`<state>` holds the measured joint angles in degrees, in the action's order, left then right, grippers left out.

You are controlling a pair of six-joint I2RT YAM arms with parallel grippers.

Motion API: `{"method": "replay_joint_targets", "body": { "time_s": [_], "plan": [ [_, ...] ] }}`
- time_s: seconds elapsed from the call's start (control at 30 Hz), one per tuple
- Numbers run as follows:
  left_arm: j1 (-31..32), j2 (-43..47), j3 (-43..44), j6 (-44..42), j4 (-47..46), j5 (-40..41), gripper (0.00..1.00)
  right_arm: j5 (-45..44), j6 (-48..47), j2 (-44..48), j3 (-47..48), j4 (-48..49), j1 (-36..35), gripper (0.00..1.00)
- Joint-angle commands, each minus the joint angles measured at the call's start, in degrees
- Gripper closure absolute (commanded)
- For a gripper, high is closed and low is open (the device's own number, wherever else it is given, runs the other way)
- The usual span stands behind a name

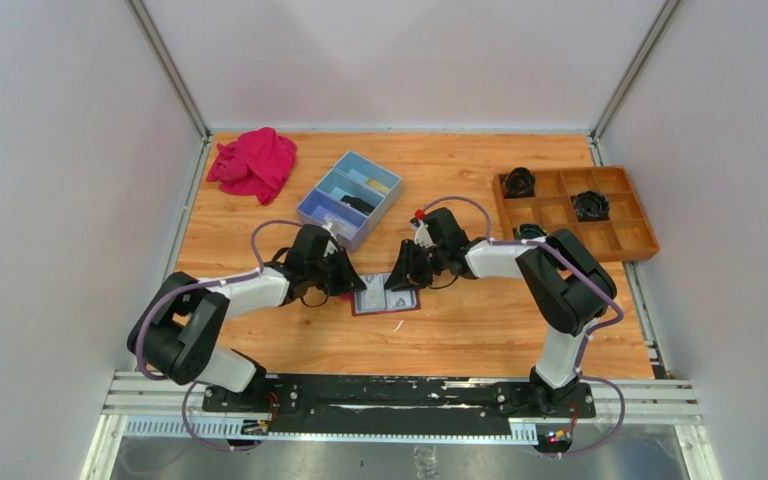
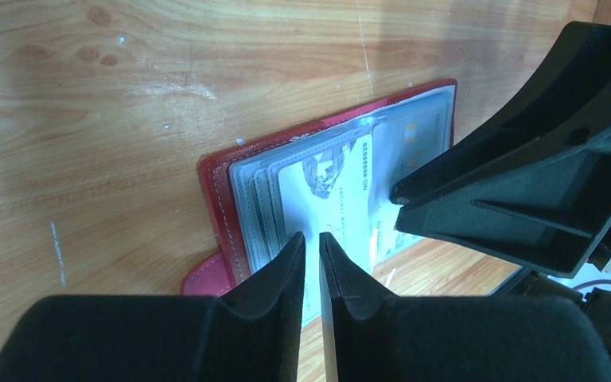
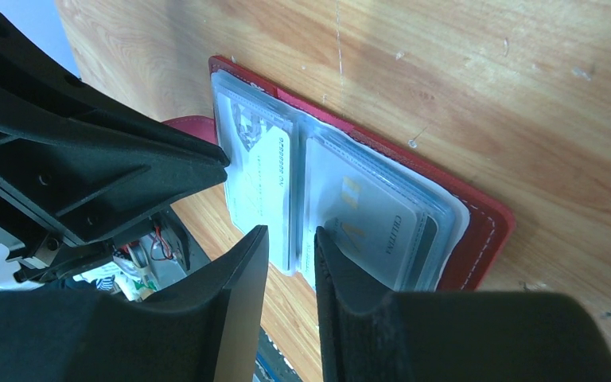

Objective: Take the credit cards out of the card holder
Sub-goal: Remove the credit card from the card holder.

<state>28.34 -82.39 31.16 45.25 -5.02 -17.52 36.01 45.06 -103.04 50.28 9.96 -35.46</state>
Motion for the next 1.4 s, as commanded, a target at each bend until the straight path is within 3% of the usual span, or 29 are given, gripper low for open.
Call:
{"method": "replay_joint_targets", "body": {
  "time_s": [0.0,1.37],
  "plan": [
    [-0.1,-1.1,-1.0,-0.1,-0.3,0.1,0.82,0.3,-0.2,-1.2,-0.8,-0.2,0.9,0.68],
    [0.0,2.1,-4.3,1.2,-0.2,3.8,0.82,0.8,-0.5,-1.5,-0.1,-0.3,0.9,0.68]
  ]
}}
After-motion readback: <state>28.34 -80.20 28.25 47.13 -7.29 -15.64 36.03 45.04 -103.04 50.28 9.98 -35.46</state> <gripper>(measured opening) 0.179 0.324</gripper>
